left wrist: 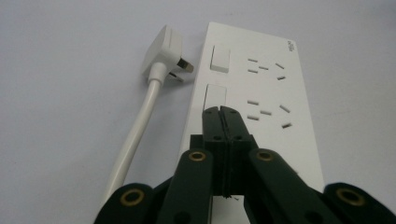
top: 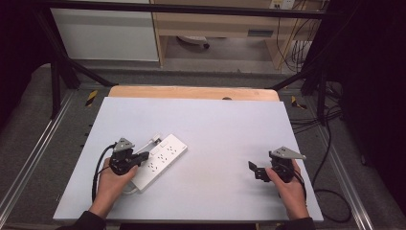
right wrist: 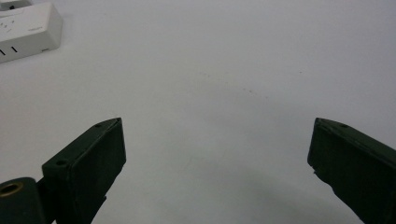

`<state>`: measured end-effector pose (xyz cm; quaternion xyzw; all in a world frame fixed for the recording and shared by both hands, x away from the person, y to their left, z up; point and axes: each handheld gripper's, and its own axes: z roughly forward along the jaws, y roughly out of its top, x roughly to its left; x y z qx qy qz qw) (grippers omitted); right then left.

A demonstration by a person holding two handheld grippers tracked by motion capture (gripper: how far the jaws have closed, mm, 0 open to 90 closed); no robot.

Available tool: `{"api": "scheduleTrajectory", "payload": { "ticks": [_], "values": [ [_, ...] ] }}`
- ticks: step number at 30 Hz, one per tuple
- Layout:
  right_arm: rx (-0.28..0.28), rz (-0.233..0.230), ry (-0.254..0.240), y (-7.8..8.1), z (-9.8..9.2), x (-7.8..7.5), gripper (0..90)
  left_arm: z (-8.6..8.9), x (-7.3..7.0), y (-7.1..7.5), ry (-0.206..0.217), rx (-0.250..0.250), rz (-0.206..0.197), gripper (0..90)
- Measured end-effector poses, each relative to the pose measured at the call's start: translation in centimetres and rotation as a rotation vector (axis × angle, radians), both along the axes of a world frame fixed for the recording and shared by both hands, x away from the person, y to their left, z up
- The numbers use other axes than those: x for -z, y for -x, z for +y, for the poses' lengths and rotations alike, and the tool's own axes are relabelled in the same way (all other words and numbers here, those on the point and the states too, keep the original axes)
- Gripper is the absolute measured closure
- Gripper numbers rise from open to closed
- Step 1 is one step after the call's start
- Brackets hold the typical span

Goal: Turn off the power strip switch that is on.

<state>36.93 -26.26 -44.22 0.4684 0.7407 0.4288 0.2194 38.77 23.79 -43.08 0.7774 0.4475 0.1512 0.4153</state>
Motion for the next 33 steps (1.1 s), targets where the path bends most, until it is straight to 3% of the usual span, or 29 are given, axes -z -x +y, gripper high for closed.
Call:
{"api": "scheduleTrajectory", "payload": {
  "ticks": [33],
  "values": [
    [-0.004, 0.005, -0.001, -0.01, 0.03, 0.03, 4.6, -0.16, 0.23, -0.28, -0.012, -0.001, 0.003, 89.7]
  ]
}}
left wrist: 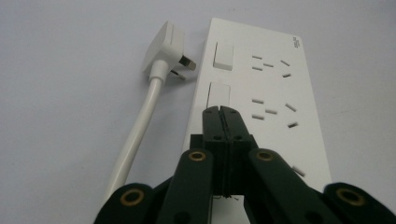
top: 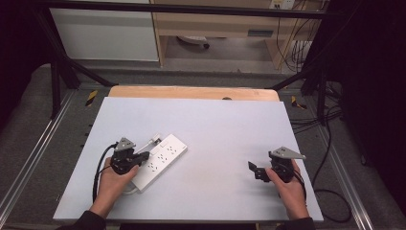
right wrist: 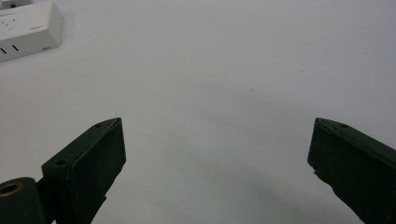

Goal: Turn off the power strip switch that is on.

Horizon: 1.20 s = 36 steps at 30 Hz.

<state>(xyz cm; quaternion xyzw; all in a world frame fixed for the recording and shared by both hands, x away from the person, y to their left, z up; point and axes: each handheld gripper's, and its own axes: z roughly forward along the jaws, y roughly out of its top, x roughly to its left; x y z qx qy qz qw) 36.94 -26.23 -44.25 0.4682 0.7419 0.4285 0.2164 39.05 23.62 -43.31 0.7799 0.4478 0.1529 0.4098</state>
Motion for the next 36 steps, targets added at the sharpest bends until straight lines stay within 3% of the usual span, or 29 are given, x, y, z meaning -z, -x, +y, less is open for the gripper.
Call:
{"api": "scheduleTrajectory", "payload": {
  "ticks": [36],
  "values": [
    [-0.001, 0.003, 0.0, -0.01, 0.03, 0.02, 4.6, -0.08, -0.01, -0.17, -0.004, 0.009, 0.009, 90.0]
  ]
}}
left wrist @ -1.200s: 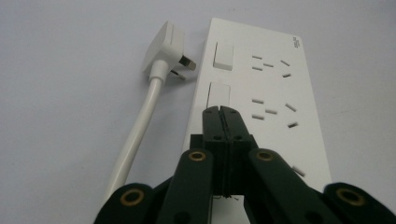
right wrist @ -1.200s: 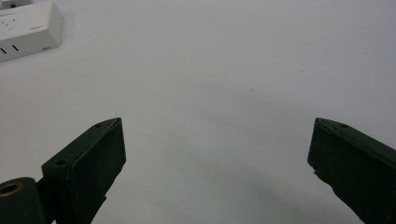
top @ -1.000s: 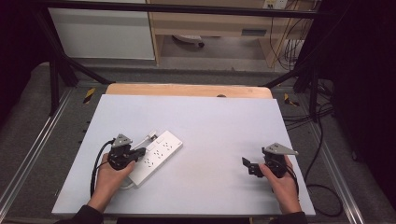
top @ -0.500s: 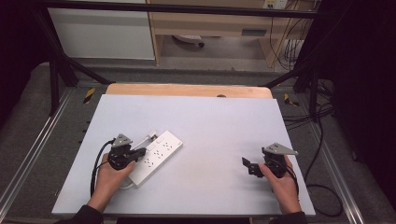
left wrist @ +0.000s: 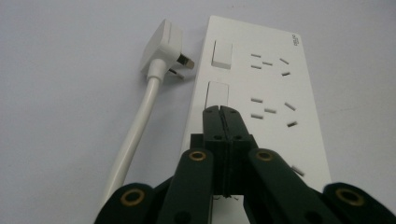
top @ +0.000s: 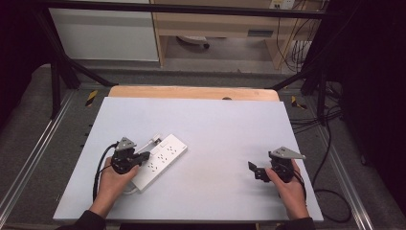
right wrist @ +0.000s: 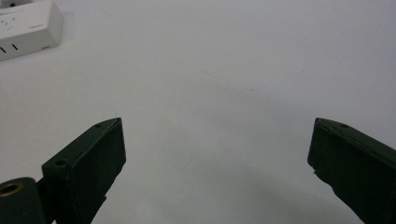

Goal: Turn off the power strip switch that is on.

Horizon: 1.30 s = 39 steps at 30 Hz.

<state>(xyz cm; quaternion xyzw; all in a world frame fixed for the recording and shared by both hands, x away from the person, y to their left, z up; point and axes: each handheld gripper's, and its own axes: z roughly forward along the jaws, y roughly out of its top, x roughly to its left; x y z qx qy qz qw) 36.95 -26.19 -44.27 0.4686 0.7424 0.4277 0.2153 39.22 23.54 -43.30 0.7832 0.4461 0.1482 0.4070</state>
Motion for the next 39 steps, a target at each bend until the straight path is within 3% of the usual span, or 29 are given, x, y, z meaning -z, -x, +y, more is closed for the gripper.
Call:
{"api": "scheduleTrajectory", "payload": {
  "ticks": [10, 39],
  "values": [
    [0.0, -0.001, 0.002, 0.01, 0.02, 0.01, 4.6, -0.09, 0.07, -0.01, -0.015, 0.002, 0.006, 90.0],
    [0.001, -0.001, 0.0, 0.01, -0.14, 0.0, 4.7, -0.09, -0.39, -0.26, 0.018, 0.01, 0.004, 90.0]
  ]
}}
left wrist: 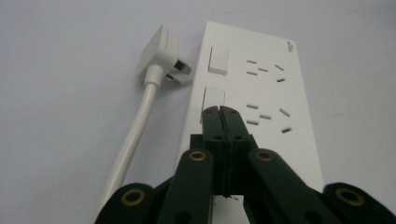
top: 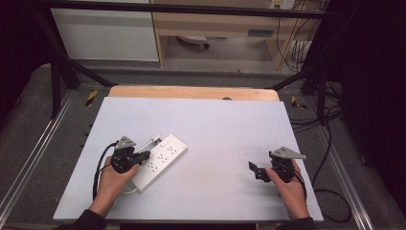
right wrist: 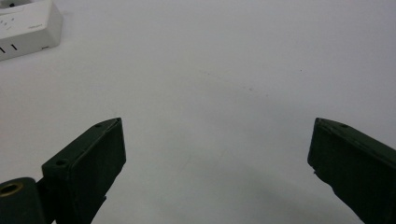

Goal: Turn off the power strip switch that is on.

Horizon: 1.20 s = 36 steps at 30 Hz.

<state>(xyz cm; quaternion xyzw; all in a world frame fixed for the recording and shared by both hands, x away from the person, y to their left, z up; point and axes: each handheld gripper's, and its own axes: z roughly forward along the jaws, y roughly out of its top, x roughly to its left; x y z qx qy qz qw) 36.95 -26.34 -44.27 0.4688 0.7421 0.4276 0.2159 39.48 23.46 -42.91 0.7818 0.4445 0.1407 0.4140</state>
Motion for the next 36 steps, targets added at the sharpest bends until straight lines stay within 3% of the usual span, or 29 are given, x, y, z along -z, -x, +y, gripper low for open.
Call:
{"api": "scheduleTrajectory", "payload": {
  "ticks": [34, 36],
  "values": [
    [0.001, 0.0, -0.004, 0.02, -0.08, -0.02, 4.7, -0.6, -0.81, -0.04, 0.027, 0.021, -0.045, 89.7],
    [0.002, 0.0, -0.004, 0.02, -0.07, -0.02, 4.7, -0.68, -0.84, -0.08, 0.034, 0.011, -0.053, 79.8]
  ]
}}
